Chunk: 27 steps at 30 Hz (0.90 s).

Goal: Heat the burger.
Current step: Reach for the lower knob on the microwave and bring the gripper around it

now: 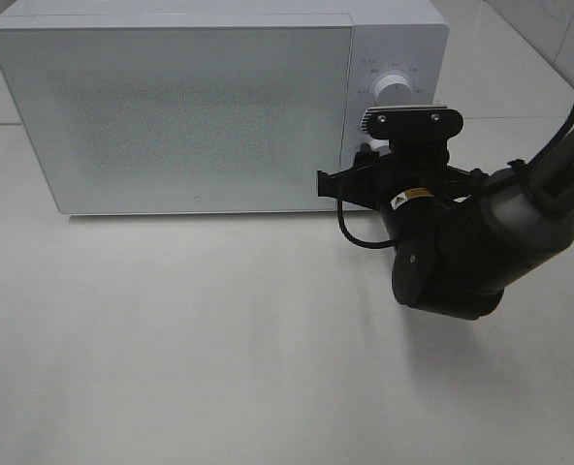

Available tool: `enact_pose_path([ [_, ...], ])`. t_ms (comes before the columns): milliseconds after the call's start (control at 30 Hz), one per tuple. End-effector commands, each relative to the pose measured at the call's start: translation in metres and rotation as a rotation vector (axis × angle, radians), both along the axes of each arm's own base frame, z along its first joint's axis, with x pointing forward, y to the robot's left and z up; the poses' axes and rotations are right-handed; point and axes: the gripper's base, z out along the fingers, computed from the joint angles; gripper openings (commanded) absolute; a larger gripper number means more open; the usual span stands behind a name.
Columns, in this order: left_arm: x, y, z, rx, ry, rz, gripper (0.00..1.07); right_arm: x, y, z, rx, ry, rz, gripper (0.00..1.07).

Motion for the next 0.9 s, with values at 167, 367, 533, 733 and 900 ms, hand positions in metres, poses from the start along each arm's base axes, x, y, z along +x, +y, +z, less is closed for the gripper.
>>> enact_pose_path([
  [167,-0.0034,-0.0005,-0.0002,-0.009,-0.032,-0.002,0.98,0.0029,-0.0009,0.0071,0.003,-0.056,-0.016,0.09],
  [367,-0.0034,-0.0005,-0.0002,-0.009,-0.032,-0.002,0.98,0.0029,-0.0009,0.0071,0.003,-0.056,-0.016,0.06],
  [533,-0.0034,-0.0005,-0.0002,-0.009,-0.032,-0.002,0.98,0.0029,-0.0009,0.0072,0.006,-0.057,-0.016,0.08],
  [733,-0.0034,-0.0005,-0.0002,-0.009,-0.032,-0.002,0.98,0.0029,-0.0011,0.0074,0.034,-0.061,-0.019,0.1],
  [900,-0.0034,-0.0005,-0.0002,-0.009,-0.032,-0.002,0.98,0.0028,-0.0007,0.0061,0.211,-0.056,-0.026,0.11],
])
